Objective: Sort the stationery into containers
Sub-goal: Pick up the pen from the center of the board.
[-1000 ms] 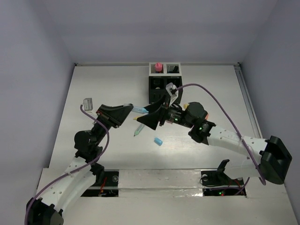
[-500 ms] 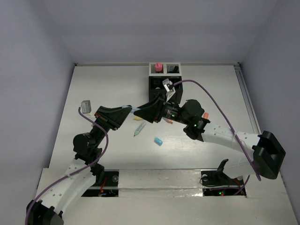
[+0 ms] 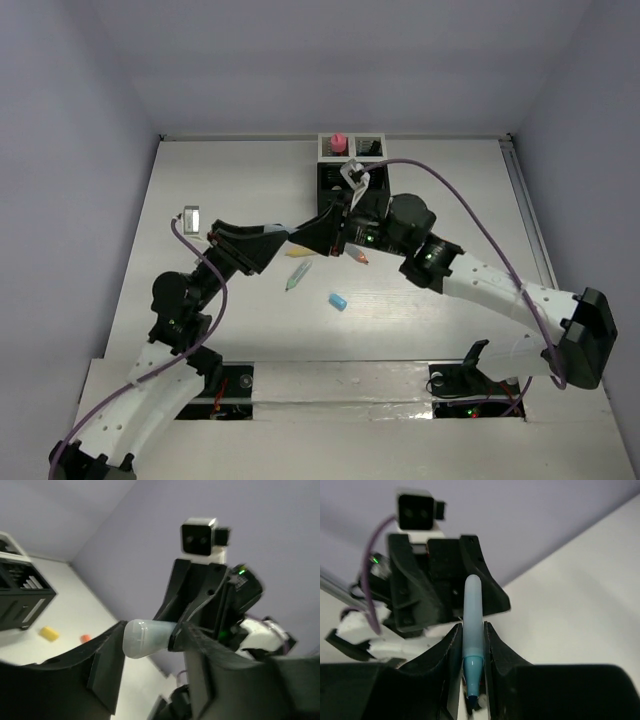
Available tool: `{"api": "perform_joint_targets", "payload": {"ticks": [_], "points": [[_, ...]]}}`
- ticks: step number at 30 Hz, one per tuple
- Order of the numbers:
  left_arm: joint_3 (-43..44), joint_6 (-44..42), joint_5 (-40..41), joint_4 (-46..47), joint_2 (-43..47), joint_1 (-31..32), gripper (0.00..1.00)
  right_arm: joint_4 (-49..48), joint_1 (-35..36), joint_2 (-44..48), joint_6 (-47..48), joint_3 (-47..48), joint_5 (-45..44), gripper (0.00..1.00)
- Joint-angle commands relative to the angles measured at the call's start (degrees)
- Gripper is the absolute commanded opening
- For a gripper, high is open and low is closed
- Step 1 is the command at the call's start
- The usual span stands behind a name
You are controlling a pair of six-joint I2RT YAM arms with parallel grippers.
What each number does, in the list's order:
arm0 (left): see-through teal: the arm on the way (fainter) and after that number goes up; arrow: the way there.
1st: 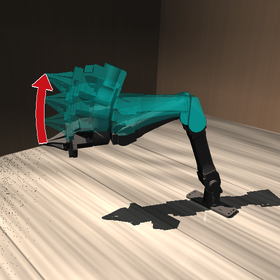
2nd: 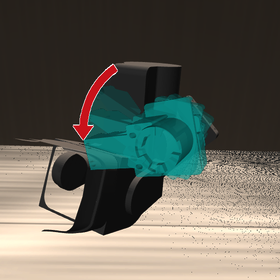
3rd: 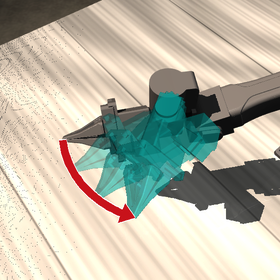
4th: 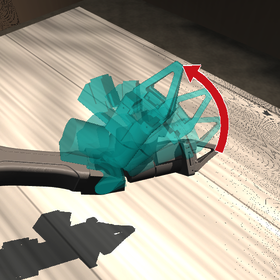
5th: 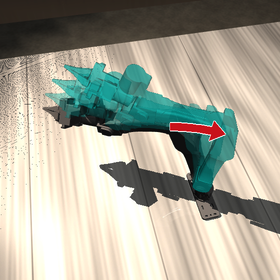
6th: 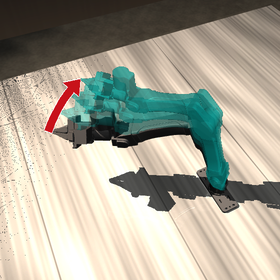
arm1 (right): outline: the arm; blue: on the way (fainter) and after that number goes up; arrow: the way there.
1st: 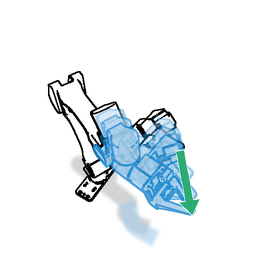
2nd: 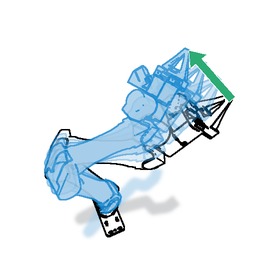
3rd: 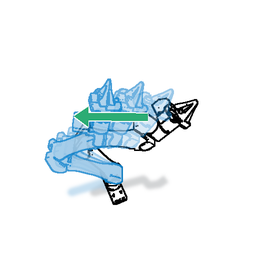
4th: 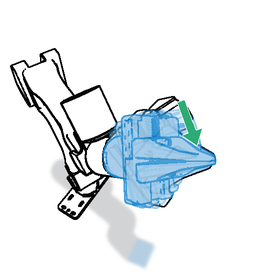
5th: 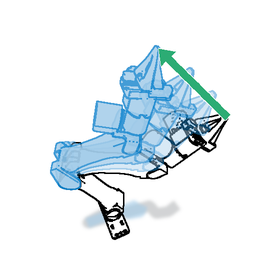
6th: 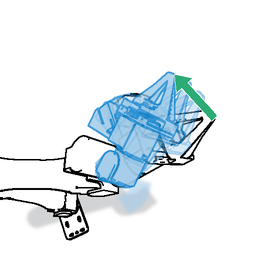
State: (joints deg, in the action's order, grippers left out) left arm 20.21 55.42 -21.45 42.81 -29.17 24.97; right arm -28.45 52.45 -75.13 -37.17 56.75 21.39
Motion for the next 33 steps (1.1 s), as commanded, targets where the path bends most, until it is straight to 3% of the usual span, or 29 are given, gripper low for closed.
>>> {"api": "perform_joint_targets", "payload": {"ticks": [1,5,8,12,17,24,28,33], "points": [[10.17,-12.68,-3.16,-16.14,2.8,-0.27,0.53,23.57,-2.77,4.72,12.0,8.54,1.35,0.0],[15.55,-19.64,-5.61,-32.92,4.9,-0.27,0.65,43.42,-5.68,6.31,18.08,13.11,13.05,0.0],[17.58,-22.8,-8.77,-39.61,5.96,-0.27,0.64,52.49,-5.69,7.98,22.74,13.56,17.8,0.0],[18.64,-26.23,-20.43,-45.7,4.91,-0.27,0.65,55.51,-5.69,9.57,25.12,11.8,25.62,0.0],[18.03,-29.66,-27.59,-53.77,4.03,-0.27,0.66,59.55,-5.69,8.51,26.09,13.03,32.04,0.0],[13.98,-26.77,-38.57,-47.82,4.56,-0.27,0.66,61.14,-5.69,3.07,26.53,14.97,39.16,0.0],[13.37,-26.86,-39.36,-47.64,2.98,-0.27,0.67,61.05,-5.69,-0.01,27.24,16.37,40.22,0.0],[11.79,-25.36,-39.98,-45.97,2.98,0.25,0.6,59.48,-4.64,-3.87,27.5,18.65,41.8,0.0]]}}
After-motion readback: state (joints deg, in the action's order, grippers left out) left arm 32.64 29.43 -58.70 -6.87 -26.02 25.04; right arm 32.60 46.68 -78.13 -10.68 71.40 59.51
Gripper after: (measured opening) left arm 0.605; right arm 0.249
